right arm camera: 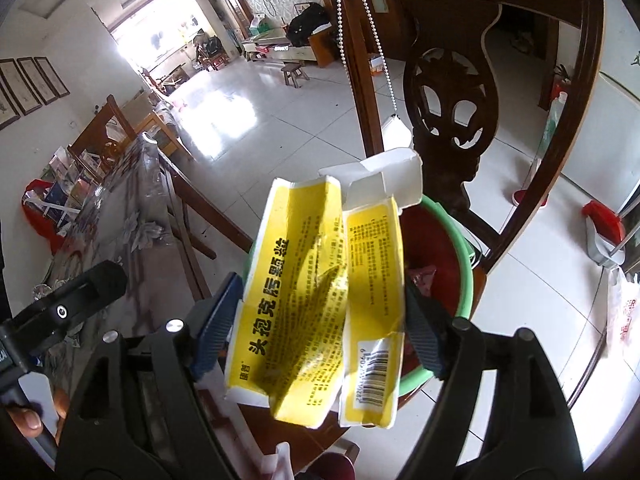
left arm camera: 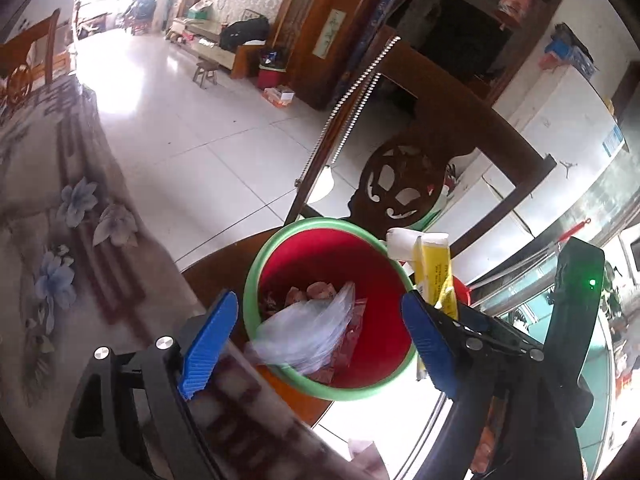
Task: Collect trash
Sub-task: 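Open both tools to drop the paper and packets into the bucket, then move both open tools back toward the clear plastic bottle on the table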
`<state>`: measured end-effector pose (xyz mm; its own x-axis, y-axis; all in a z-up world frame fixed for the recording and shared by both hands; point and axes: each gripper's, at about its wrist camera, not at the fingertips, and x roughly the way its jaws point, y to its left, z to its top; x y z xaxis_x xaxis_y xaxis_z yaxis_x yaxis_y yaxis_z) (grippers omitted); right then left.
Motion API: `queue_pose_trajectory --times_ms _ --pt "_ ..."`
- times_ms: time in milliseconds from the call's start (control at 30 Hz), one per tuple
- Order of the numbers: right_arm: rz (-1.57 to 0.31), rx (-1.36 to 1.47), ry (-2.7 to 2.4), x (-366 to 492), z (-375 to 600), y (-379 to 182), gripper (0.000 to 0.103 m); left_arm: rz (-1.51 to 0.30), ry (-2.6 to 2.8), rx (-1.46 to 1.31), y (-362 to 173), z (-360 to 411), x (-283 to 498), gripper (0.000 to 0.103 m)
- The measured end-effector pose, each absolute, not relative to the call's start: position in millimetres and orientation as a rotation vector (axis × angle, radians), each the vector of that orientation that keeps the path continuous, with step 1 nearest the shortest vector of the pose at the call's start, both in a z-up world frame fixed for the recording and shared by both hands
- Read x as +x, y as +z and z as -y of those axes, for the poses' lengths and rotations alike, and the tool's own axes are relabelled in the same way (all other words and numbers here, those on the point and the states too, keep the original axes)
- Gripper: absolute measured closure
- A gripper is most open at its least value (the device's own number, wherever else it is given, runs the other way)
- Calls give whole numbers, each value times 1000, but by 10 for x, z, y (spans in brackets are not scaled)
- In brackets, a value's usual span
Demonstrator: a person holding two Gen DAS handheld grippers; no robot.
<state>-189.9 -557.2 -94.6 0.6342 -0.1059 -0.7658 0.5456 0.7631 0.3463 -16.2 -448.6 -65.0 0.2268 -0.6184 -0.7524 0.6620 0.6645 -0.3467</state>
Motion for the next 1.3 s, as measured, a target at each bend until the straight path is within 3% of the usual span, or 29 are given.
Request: queue_pose_trajectory --times_ms 167,700,933,1000,1300 --pt "-805 565 -415 -1878 5538 -916 12 -1008 -835 -10 -631 4205 -119 22" --pt "-707 588 -178 -1649 4741 -48 9 -808 -484 34 -302 2308 -145 21" --pt "-749 472 -22 -1280 3869 -144 5 -806 -274 41 -304 1358 81 17" --pt "-779 354 -11 -1192 3689 -121 5 -789 -205 121 -307 1121 158 11" --pt "-784 239 -40 -1177 3519 -159 5 -839 -113 292 -558 833 681 10"
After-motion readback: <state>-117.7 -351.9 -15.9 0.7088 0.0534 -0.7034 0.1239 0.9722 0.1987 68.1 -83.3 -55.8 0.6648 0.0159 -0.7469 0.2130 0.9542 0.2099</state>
